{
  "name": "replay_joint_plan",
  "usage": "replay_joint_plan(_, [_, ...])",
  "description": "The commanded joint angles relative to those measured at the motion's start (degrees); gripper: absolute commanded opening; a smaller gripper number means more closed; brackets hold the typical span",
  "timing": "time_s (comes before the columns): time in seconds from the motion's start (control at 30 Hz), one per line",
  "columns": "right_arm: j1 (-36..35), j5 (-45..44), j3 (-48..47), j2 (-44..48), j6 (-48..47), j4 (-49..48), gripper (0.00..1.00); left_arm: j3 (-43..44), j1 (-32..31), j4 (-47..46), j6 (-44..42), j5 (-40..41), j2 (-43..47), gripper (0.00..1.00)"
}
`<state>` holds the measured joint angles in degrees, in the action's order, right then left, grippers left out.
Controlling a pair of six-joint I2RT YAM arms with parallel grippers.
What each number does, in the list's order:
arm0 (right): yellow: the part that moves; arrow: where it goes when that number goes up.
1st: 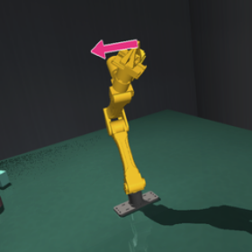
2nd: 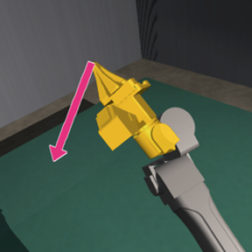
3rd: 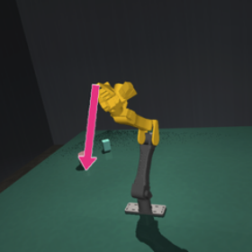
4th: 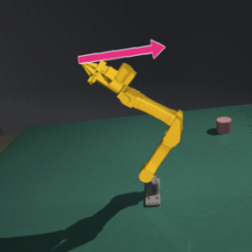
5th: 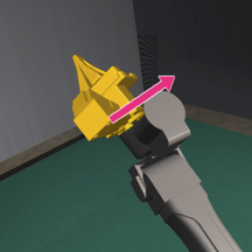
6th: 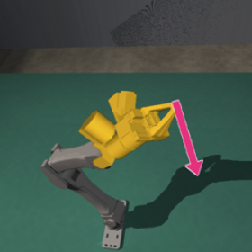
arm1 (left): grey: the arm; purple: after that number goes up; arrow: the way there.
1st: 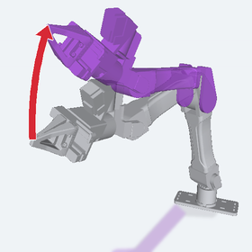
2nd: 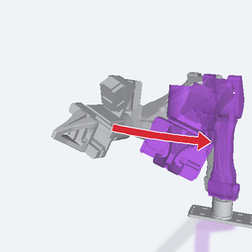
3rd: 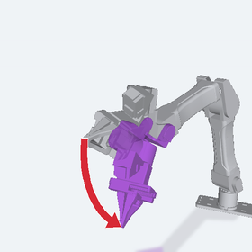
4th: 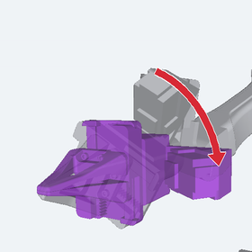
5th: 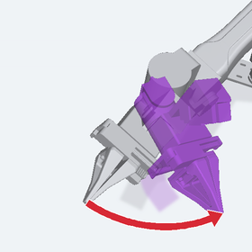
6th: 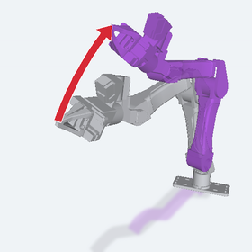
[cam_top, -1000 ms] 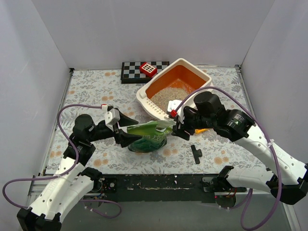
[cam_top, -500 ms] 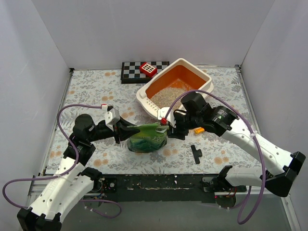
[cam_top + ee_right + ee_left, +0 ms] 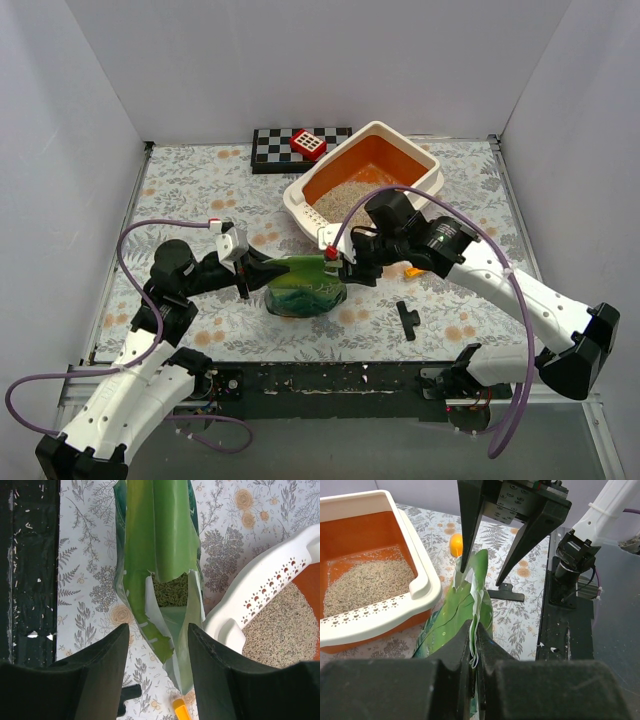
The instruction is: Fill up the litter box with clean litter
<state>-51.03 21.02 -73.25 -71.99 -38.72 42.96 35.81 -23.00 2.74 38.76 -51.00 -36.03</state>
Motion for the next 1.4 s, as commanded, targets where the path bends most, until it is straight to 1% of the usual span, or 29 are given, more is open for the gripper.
replay_joint_plan(0.0, [-0.2, 1.6, 1.2, -1.0, -1.4, -2.4, 0.56, -0.9, 0.0, 0.4, -0.4, 0.6, 0.9, 0.0])
replay_joint_plan(0.23, [-0.1, 2.6, 3.7, -1.2, -0.6, -4.7, 0.53, -0.6, 0.0, 0.4, -0.4, 0.8, 0.7, 0.0])
replay_joint_plan(0.33, [-0.2, 1.6, 4.2, -1.6, -0.3, -5.7, 0.51, -0.6, 0.0, 0.5, -0.3, 0.9, 0.7, 0.0])
replay_joint_plan(0.4, [-0.1, 1.0, 4.0, -1.9, -0.3, -6.1, 0.48, -0.7, 0.0, 0.5, -0.4, 1.0, 0.9, 0.0])
replay_joint_plan(0.5, [-0.1, 0.6, 3.4, -2.2, -0.3, -5.9, 0.42, -0.9, 0.0, 0.5, -0.4, 1.1, 1.1, 0.0])
replay_joint_plan(0.57, [-0.1, 0.3, 3.3, -2.5, -0.3, -6.0, 0.39, -1.2, 0.0, 0.5, -0.4, 1.0, 1.2, 0.0])
replay_joint_plan(0.6, [-0.1, 0.3, 3.3, -2.6, -0.3, -6.0, 0.37, -1.1, 0.0, 0.4, -0.3, 1.1, 1.2, 0.0])
replay_joint_plan(0.67, [-0.1, -0.1, 3.2, -2.9, -0.3, -6.0, 0.2, -1.1, 0.0, 0.4, -0.3, 1.0, 1.2, 0.0])
replay_joint_plan(0.7, [-0.1, -0.3, 3.2, -2.9, -0.2, -6.0, 0.08, -1.1, -0.1, 0.4, -0.3, 1.0, 1.3, 0.0])
replay_joint_plan(0.73, [-0.1, -0.4, 3.1, -2.8, -0.1, -6.2, 0.01, -1.1, 0.0, 0.3, -0.2, 1.0, 1.3, 0.0])
replay_joint_plan(0.97, [-0.1, -1.5, -0.1, -0.9, 1.4, -2.5, 0.01, -1.7, 0.0, 0.2, -0.4, 1.6, 2.0, 0.0])
replay_joint_plan(1.13, [-0.3, 2.4, -1.8, 1.2, 2.5, 4.1, 0.01, -1.9, 0.0, 0.3, -0.4, 2.1, 2.2, 0.0])
replay_joint_plan(1.27, [-0.4, 6.7, 1.4, 2.0, 4.4, 10.2, 0.01, -1.4, 0.0, 0.8, -0.8, 2.8, 2.0, 0.0])
replay_joint_plan(1.37, [-0.4, 10.1, 4.2, 3.0, 6.6, 11.9, 0.01, -1.1, 0.0, 1.1, -1.2, 3.6, 1.9, 0.0])
